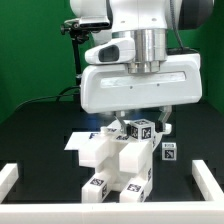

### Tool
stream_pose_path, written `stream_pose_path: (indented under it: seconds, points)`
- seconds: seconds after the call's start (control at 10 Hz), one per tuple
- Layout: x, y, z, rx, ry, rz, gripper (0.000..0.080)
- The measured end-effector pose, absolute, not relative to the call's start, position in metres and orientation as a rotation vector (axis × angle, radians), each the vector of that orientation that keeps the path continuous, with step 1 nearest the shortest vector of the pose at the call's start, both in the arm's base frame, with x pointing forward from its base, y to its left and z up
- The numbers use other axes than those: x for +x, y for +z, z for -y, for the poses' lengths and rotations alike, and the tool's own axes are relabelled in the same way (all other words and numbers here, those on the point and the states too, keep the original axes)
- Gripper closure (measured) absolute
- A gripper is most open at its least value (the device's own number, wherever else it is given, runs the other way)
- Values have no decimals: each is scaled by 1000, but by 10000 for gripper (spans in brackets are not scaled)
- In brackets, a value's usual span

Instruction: Assemble chair

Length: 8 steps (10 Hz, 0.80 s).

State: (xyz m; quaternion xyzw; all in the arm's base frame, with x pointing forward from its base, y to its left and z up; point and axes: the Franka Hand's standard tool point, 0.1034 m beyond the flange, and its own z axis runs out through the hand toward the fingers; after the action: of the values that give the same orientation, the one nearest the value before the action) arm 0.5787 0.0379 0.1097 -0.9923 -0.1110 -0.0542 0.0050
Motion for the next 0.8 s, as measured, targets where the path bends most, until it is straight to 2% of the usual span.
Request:
stream_pose_path:
  seconds: [0.1, 0.2, 0.8]
  points:
    - [579, 109, -38, -3114, -168, 188, 418]
    - [578, 109, -38, -3115, -165, 48, 531]
    - [579, 108, -39, -3016, -149, -671, 531]
